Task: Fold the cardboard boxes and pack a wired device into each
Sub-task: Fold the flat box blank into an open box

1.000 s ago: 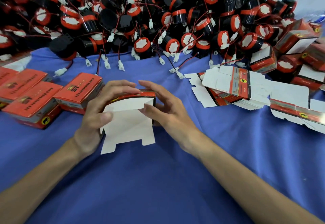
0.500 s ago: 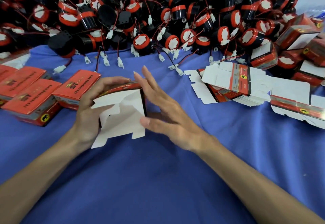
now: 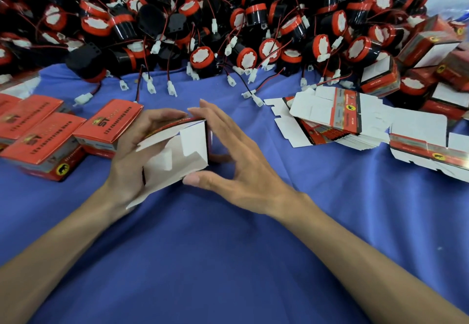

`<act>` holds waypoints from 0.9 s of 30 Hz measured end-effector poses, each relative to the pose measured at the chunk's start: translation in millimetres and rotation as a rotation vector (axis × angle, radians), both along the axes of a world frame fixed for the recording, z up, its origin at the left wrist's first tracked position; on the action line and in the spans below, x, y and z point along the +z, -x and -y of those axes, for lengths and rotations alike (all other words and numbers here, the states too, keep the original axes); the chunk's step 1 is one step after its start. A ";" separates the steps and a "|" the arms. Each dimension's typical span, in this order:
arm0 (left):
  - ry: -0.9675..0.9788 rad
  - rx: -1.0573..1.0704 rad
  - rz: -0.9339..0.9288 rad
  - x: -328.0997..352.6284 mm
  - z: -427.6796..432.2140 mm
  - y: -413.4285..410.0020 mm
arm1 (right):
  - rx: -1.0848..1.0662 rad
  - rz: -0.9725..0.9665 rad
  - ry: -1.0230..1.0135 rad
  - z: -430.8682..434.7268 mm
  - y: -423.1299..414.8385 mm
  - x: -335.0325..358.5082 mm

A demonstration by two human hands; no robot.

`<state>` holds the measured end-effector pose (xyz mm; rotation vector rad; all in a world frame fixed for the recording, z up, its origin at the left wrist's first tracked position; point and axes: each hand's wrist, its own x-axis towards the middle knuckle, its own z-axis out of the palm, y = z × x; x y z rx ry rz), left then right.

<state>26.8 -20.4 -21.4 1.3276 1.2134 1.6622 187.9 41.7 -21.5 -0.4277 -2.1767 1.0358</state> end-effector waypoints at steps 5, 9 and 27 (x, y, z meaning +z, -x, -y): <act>0.003 -0.047 -0.066 -5.9 -0.5 5.6 | -0.016 -0.091 0.173 3.2 0.9 1.6; -0.010 -0.045 -0.105 -7.5 1.6 8.9 | -0.001 -0.038 0.204 4.3 1.2 2.9; 0.077 0.230 -0.169 0.4 8.5 -13.2 | -0.046 -0.164 -0.509 0.1 9.5 -2.7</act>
